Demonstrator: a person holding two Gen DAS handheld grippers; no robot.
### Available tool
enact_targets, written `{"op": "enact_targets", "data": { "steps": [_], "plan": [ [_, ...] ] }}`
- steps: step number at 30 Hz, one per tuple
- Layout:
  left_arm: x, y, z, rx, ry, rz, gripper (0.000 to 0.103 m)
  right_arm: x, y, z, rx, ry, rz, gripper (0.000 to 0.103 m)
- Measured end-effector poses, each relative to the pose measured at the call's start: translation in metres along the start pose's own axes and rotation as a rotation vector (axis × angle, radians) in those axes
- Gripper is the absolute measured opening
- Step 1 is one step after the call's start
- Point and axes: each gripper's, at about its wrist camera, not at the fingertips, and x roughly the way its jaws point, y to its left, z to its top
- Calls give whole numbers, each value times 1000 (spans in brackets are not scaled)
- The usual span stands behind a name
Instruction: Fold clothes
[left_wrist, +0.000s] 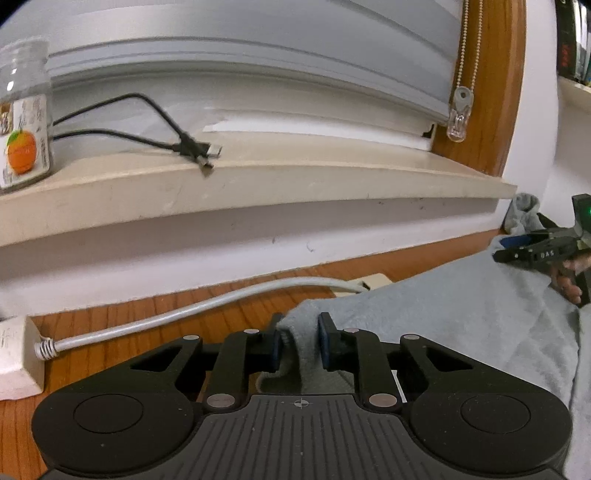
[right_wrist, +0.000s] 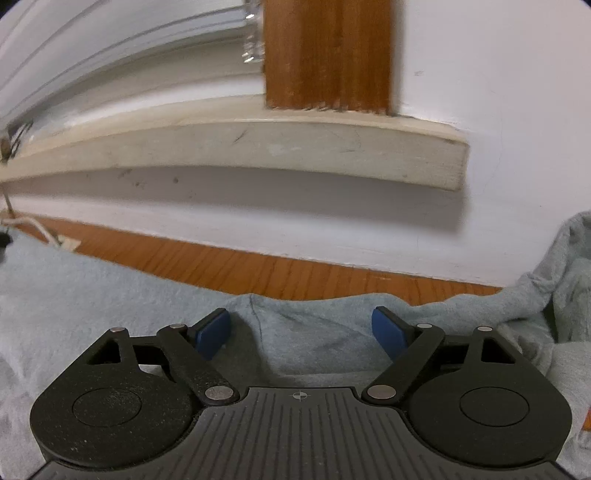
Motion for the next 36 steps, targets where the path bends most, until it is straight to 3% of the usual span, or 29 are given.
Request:
{"op": "enact_targets", "data": {
  "steps": [3, 8, 14, 22, 23, 25, 26, 27, 36],
  "plan": [
    [-4, -6, 1, 22, -20, -4, 16, -6, -16, 5, 101, 20, 23, 82],
    [-9, -7, 2, 30, -33, -12, 15, -9, -37, 20, 160, 83, -47, 72],
    [-7, -6, -1, 32, -25, -14, 15, -6, -62, 32, 199, 127, -111, 72],
    [-7, -8, -1, 40, -31, -25, 15, 6, -69, 34, 274, 87, -132, 77],
    [-8, -8, -1, 44, -33, -23, 15, 6, -69, 34, 280, 78, -146, 69],
    [-11, -9, 0, 49, -46, -20, 15, 7, -68, 35, 265, 67, -191, 40],
    [-14, -10, 1, 50, -55, -19, 12, 6, -69, 35, 265, 61, -205, 17],
    [-16, -10, 3, 52, -65, -17, 11, 2, -70, 34, 270, 43, -210, 10],
    [-40, -13, 12, 67, -150, -6, 11, -73, -69, 47, 268, -263, -227, 5]
  ]
}}
